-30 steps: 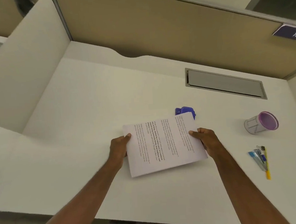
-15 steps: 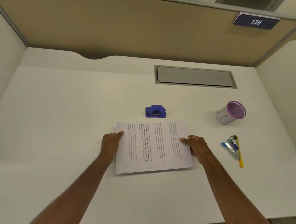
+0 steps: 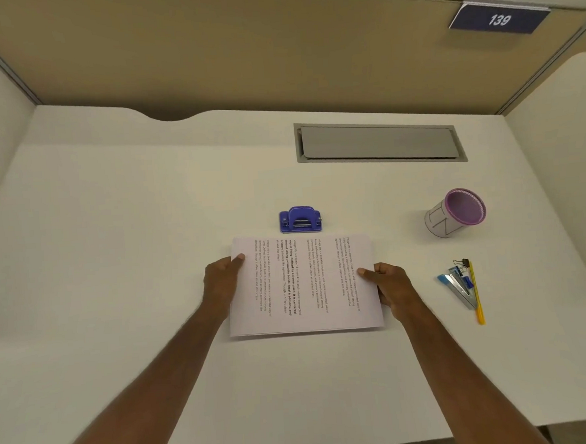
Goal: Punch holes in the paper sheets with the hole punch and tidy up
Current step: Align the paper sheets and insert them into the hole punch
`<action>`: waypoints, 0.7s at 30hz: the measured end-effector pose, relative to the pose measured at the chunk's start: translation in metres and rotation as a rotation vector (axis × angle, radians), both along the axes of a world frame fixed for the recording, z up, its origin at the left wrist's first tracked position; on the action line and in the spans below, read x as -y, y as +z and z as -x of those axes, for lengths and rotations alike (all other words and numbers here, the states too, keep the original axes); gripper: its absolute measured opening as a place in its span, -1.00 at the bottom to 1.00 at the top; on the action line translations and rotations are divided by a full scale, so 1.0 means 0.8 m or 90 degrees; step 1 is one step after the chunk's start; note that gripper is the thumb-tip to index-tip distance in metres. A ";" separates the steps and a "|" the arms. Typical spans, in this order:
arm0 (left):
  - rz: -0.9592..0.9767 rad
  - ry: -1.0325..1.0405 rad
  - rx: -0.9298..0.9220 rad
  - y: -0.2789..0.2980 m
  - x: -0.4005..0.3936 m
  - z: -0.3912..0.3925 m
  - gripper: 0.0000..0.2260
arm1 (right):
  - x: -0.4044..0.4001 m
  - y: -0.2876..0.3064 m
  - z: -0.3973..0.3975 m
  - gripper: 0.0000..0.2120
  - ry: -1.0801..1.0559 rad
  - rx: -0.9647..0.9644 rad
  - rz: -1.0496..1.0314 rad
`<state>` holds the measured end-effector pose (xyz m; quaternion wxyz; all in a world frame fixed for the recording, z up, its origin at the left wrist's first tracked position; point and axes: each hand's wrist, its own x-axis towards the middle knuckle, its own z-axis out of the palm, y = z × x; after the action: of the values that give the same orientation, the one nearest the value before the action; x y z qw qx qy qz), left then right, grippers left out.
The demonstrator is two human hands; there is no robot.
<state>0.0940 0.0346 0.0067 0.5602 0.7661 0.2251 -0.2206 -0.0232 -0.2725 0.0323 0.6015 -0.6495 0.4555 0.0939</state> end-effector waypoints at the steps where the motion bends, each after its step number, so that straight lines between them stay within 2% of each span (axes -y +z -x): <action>1: 0.002 0.000 0.001 0.000 0.000 0.000 -0.58 | -0.001 0.000 0.000 -0.84 -0.002 -0.002 0.004; 5: 0.003 -0.004 0.014 0.000 -0.002 -0.006 -0.67 | -0.004 0.001 -0.003 -0.83 -0.026 -0.005 -0.002; 10: -0.049 -0.032 0.065 -0.004 0.000 -0.016 -0.54 | -0.008 0.005 -0.009 -0.84 -0.057 -0.005 -0.021; 21: -0.088 -0.053 0.122 -0.007 -0.001 -0.032 -0.51 | -0.013 0.007 -0.029 -0.85 -0.035 -0.028 0.036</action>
<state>0.1195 0.0350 0.0014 0.5152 0.8291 0.1533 -0.1537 -0.0004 -0.2617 0.0381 0.5753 -0.6512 0.4886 0.0788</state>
